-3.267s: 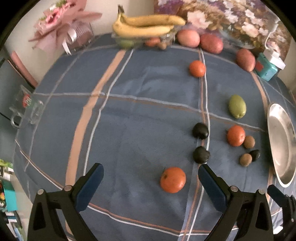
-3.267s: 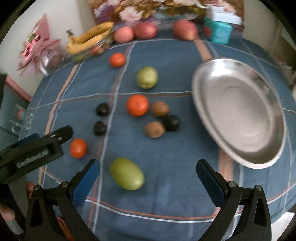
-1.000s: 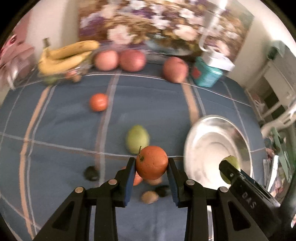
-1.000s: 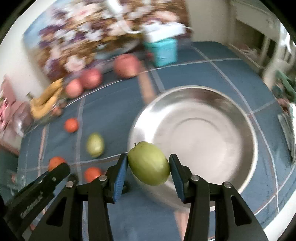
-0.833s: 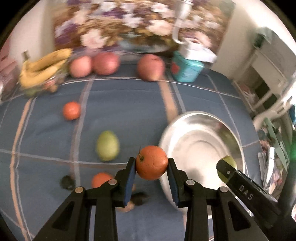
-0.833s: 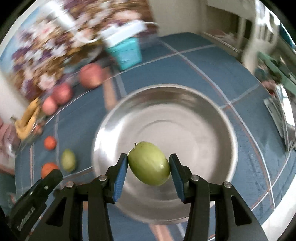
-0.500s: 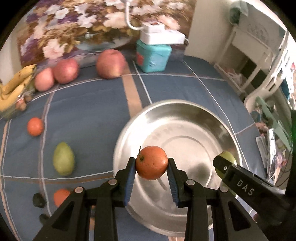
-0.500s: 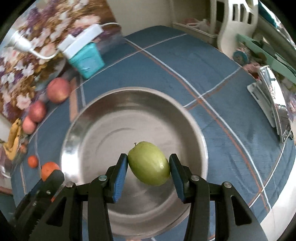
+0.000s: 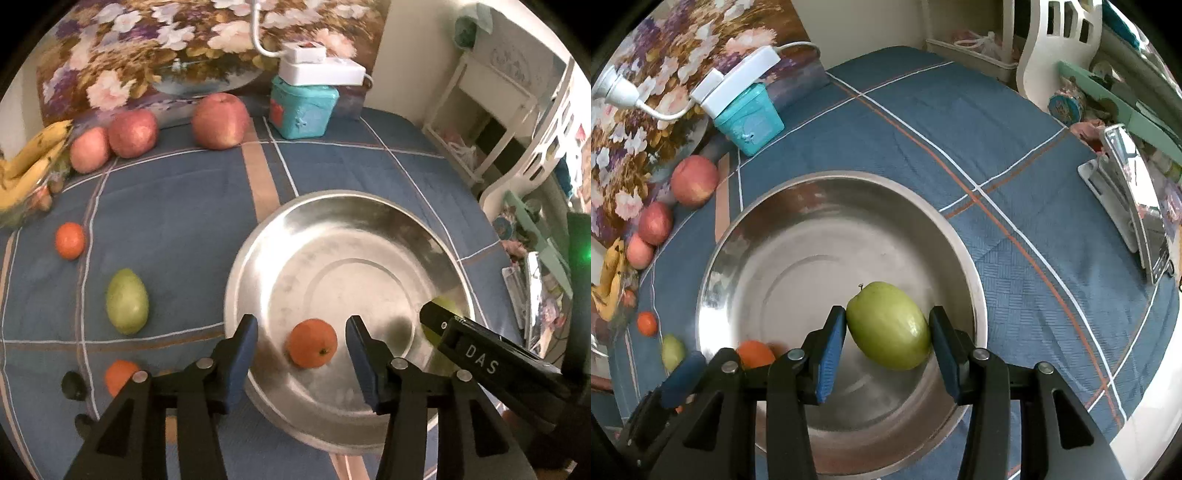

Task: Organize fruits
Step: 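Carry both fruits into the steel bowl and open both tools to release them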

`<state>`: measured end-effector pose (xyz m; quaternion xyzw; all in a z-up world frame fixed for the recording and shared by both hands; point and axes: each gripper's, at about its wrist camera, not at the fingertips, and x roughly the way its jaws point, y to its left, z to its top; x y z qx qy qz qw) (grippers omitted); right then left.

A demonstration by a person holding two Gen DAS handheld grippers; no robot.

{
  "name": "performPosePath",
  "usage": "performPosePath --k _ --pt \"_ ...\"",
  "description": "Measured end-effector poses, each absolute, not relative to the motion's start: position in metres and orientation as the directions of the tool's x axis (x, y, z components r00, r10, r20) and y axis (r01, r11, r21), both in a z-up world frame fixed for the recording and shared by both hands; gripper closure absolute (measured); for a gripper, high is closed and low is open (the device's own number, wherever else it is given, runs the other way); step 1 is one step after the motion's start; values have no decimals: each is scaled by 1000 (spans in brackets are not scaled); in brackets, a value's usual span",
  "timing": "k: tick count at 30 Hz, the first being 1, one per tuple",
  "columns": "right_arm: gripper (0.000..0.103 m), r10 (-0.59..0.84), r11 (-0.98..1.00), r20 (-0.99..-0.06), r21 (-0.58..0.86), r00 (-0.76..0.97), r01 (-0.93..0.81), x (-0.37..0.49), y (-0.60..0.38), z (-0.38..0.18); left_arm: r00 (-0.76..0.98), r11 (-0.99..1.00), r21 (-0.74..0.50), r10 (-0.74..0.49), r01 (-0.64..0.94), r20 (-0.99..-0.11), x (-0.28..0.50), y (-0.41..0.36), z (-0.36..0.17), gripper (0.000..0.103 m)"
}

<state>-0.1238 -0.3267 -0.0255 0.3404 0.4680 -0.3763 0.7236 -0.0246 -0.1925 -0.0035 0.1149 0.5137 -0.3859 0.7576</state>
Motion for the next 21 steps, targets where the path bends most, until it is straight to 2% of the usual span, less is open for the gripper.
performPosePath --k 2,5,10,14,21 --pt "54 -239 495 -931 129 277 859 -124 -325 -22 175 690 -232 -466 686 -868 -22 -183 0 43" --pt "45 -267 511 -922 112 281 852 -126 -320 -13 185 721 -235 -451 651 -873 -14 -169 4 40" --pt "45 -295 548 -911 85 288 832 -126 -304 0 250 827 -192 -367 528 -896 10 -127 7 26" --pt "44 -300 631 -903 53 306 774 -111 -276 8 306 907 -116 -254 405 -918 32 -81 1 20" --pt "44 -207 764 -905 88 371 639 -76 -217 8 352 962 -99 -188 256 -917 57 -15 4 5"
